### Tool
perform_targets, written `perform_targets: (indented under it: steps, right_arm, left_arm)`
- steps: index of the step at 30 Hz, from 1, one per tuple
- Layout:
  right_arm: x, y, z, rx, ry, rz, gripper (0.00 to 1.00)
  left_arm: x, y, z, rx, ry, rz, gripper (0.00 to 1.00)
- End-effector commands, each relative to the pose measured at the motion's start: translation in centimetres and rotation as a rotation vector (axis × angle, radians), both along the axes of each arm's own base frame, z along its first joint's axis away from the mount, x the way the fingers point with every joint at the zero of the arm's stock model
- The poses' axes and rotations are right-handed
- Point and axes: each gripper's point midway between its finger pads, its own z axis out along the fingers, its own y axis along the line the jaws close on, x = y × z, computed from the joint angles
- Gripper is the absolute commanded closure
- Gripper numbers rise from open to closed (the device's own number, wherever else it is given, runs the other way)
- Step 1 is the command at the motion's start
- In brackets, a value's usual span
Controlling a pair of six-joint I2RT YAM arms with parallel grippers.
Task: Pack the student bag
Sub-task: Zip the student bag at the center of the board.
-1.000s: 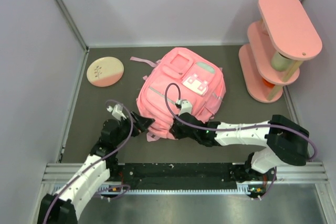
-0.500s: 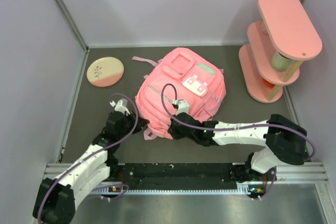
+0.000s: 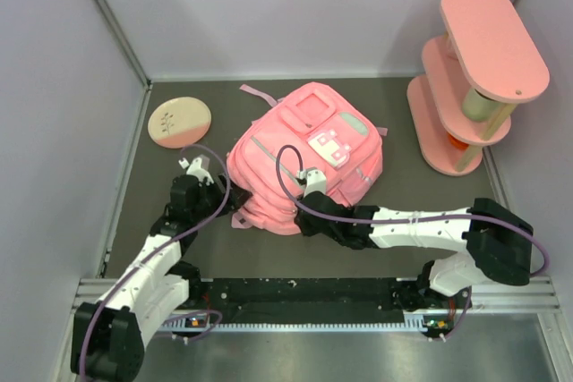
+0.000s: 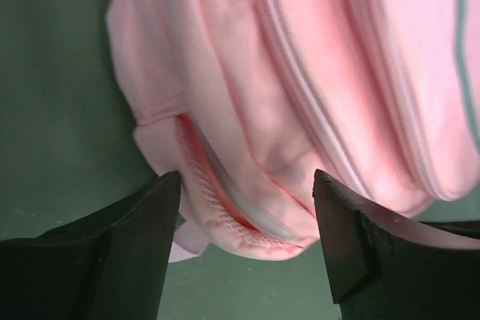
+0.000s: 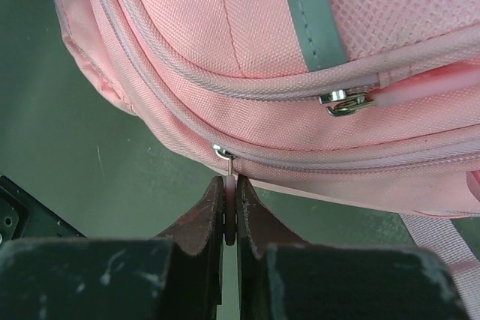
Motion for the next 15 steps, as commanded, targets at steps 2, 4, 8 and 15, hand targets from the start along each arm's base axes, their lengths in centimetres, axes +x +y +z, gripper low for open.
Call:
perform_targets:
  steps: [2, 4, 8, 15]
  right_arm:
    - [0.5, 1.9, 0.9, 0.051, -0.007, 0.011, 1.00]
    - [0.6, 2.3, 0.6, 0.052, 0.000, 0.013, 1.00]
    - [0.9, 3.2, 1.0, 0.076, -0.006, 0.018, 1.00]
    - [0.7, 3.9, 1.5, 0.123, 0.007, 0.022, 1.00]
  left_arm:
    - [-2.0, -2.7, 3.6, -0.208, -0.131, -0.106, 0.17]
    - [-3.4, -2.8, 3.2, -0.271, -0.130, -0.090, 0.11]
    - [-4.9, -2.9, 2.3, -0.345, -0.102, -0.069, 0.06]
    - [-5.0, -3.1, 0.5, -0.396, -0.036, -0.014, 0.06]
